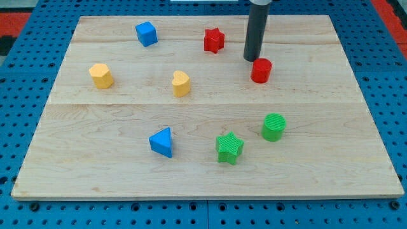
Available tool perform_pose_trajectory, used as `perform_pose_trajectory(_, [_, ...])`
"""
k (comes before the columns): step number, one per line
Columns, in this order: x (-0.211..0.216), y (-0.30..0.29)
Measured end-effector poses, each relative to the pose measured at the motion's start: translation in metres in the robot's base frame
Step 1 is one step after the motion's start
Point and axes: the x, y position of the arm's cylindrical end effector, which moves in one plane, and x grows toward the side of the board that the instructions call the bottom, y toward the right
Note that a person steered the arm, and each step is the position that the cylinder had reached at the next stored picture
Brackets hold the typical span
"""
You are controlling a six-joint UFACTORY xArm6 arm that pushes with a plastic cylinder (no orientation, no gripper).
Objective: Place the red circle to the right of the green circle
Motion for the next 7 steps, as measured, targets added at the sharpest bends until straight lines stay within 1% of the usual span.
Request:
perform_pose_trajectory(1, [0.037, 0.008])
perform_pose_trajectory(2, [0.055, 0.037])
perform_pose_trajectory(3, [0.051, 0.048])
perform_pose_trajectory(4, [0.094, 0.071])
perform_pose_trajectory(5, [0.095, 0.086])
perform_pose_trajectory(7, [0.123, 0.054])
